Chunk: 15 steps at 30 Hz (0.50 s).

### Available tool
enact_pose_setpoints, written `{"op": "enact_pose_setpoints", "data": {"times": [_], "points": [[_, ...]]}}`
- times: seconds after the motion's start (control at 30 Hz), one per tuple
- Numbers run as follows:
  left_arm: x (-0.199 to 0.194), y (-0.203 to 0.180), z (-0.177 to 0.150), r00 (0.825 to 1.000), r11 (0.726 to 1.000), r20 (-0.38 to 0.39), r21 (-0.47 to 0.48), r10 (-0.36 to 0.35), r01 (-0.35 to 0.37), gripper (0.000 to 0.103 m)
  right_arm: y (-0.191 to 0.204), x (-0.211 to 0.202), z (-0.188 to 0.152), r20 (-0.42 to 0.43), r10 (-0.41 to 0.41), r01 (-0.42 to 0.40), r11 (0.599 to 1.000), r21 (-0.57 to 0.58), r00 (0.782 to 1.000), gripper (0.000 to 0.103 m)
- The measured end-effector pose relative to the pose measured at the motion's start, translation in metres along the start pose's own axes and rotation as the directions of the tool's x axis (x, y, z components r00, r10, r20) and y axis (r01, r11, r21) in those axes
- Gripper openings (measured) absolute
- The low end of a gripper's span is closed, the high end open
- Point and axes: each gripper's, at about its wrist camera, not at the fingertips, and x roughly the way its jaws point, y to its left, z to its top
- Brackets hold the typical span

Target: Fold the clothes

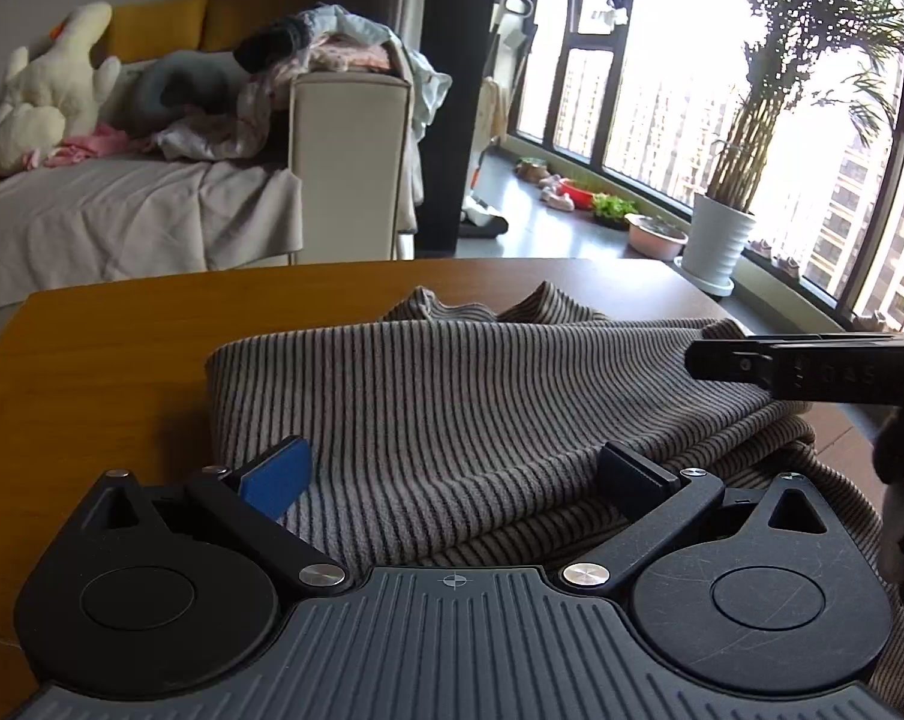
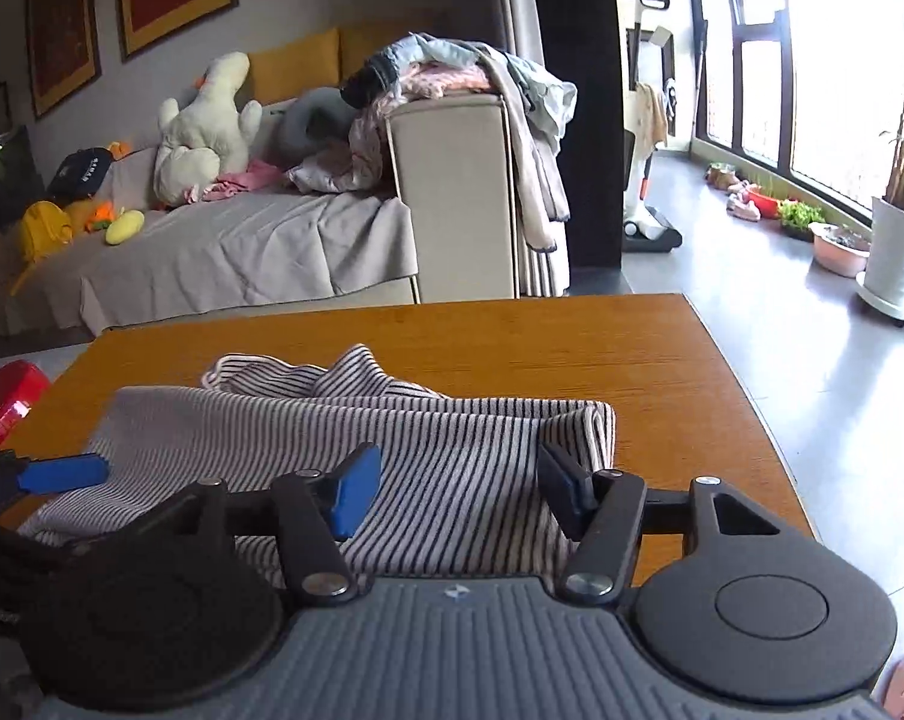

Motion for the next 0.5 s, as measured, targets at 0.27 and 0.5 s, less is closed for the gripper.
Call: {"op": "enact_pose_setpoints", "data": {"times": [0.27,0.5], "points": [[-0.001,0.003,0.0,1.0,1.0,0.006,-0.015,-0.017,0.017,0.103,0.01,0.005,0.014,-0.04,-0.004,0.001,0.998,-0.07,0.999,0.06],[-0.008,0.019,0.002,0.997,0.992,0.03,-0.098,-0.076,0.078,0.103,0.026,0.077,0.064,-0.071,0.089,-0.091,0.996,-0.026,0.994,0.043]]}}
